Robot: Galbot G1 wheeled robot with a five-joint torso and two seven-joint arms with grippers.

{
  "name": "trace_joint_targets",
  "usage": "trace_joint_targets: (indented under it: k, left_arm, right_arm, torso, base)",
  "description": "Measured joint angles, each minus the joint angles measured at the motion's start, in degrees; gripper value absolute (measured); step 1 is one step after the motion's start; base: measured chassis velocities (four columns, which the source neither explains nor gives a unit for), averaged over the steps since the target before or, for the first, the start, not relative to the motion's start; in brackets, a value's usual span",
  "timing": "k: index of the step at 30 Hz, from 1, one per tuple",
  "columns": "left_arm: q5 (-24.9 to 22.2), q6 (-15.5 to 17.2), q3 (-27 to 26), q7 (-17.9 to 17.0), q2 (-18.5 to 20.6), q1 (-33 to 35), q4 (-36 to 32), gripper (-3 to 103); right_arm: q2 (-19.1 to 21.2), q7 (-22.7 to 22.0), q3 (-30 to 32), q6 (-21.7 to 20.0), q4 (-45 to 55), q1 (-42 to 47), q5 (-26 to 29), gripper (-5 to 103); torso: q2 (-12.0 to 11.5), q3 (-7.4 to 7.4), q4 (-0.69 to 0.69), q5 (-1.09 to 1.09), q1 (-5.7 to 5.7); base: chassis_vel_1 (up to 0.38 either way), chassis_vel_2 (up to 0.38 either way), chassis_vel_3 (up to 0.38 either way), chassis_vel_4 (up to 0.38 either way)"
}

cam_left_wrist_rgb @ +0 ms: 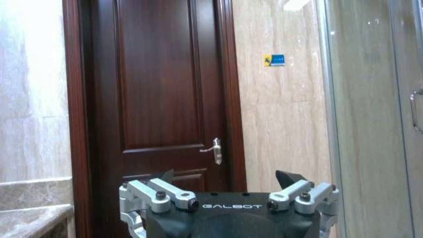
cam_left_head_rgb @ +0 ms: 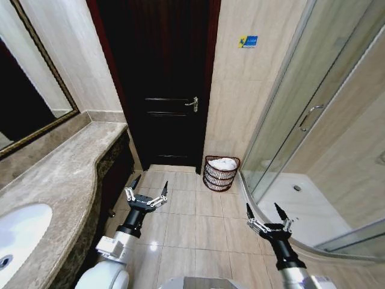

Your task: Discard the used towel into the hamper.

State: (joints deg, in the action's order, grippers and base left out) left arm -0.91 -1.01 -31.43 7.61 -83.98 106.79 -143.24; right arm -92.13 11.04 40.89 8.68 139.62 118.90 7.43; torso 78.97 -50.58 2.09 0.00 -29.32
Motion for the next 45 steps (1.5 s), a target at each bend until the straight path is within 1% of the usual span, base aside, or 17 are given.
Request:
trace_joint_targets:
  k: [45]
  left_arm:
    - [0.00,0.00,0.00,0.00,0.00,0.00,0.00,100]
  right_arm:
    - [0.00,0.00,0.00,0.00,0.00,0.00,0.00,100]
  torso:
    - [0.00,0.00,0.00,0.00,0.00]
  base:
    - [0.001,-0.001,-0.001,0.001]
